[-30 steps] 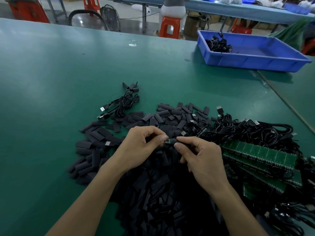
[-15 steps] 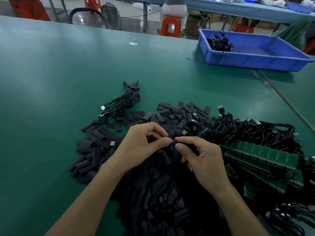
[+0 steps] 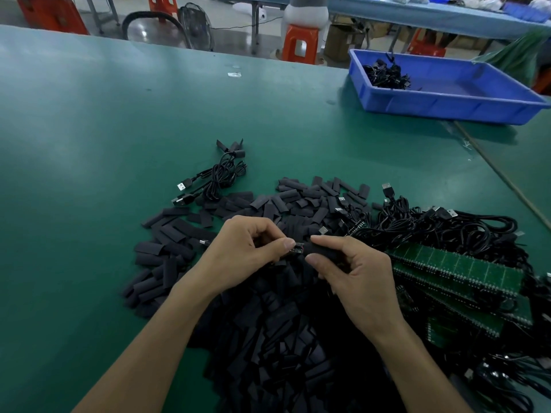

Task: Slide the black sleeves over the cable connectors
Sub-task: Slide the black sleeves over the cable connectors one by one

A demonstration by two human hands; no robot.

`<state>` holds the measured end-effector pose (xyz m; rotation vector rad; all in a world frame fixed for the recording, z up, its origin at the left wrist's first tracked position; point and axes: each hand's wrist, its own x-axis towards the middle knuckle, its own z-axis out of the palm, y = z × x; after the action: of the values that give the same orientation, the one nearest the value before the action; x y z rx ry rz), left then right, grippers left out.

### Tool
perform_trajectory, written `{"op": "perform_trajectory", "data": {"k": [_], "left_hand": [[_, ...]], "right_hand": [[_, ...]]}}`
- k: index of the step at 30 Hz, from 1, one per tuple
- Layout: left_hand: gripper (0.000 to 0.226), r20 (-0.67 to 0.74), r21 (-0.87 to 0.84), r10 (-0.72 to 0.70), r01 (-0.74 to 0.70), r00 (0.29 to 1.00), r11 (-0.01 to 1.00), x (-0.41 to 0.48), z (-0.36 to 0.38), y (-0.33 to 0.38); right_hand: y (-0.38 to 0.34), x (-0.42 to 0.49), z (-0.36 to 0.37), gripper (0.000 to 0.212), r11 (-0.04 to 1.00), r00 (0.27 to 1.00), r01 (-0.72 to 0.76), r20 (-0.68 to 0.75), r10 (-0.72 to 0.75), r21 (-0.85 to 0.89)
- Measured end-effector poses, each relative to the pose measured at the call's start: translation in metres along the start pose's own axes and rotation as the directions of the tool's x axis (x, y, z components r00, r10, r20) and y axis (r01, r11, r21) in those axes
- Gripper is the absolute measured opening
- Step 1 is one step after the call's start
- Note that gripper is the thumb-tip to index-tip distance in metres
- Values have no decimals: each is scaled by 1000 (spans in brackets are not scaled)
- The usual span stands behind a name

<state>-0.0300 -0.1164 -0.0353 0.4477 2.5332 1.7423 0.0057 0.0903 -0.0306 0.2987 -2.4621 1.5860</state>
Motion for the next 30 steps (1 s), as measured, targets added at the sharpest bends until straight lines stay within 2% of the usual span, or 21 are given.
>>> {"op": "perform_trajectory", "data": {"k": [5, 9, 16, 22, 27, 30], "left_hand": [[11, 40, 29, -65, 64, 997, 998, 0, 2, 1], [21, 80, 96, -75, 67, 994, 993, 1, 2, 3], [18, 138, 97, -52, 39, 989, 994, 0, 3, 4], [19, 142, 79, -51, 40, 989, 996, -1, 3, 3], [15, 154, 85, -43, 31, 987, 996, -2, 5, 4], [16, 158, 93, -35, 20, 987, 995, -1, 6, 5]], "right_hand": [[1, -1, 3, 26, 999, 994, 50, -97, -51, -19], [4, -3, 6, 25, 996, 990, 84, -113, -87, -26], [5, -1, 4, 24, 997, 997, 73, -35, -72, 30], [6, -2, 6, 21, 995, 996, 77, -44, -74, 63], [7, -2, 5, 12, 991, 999, 20, -37, -15, 133], [6, -3, 4, 14, 985, 999, -10, -36, 16, 174]]}}
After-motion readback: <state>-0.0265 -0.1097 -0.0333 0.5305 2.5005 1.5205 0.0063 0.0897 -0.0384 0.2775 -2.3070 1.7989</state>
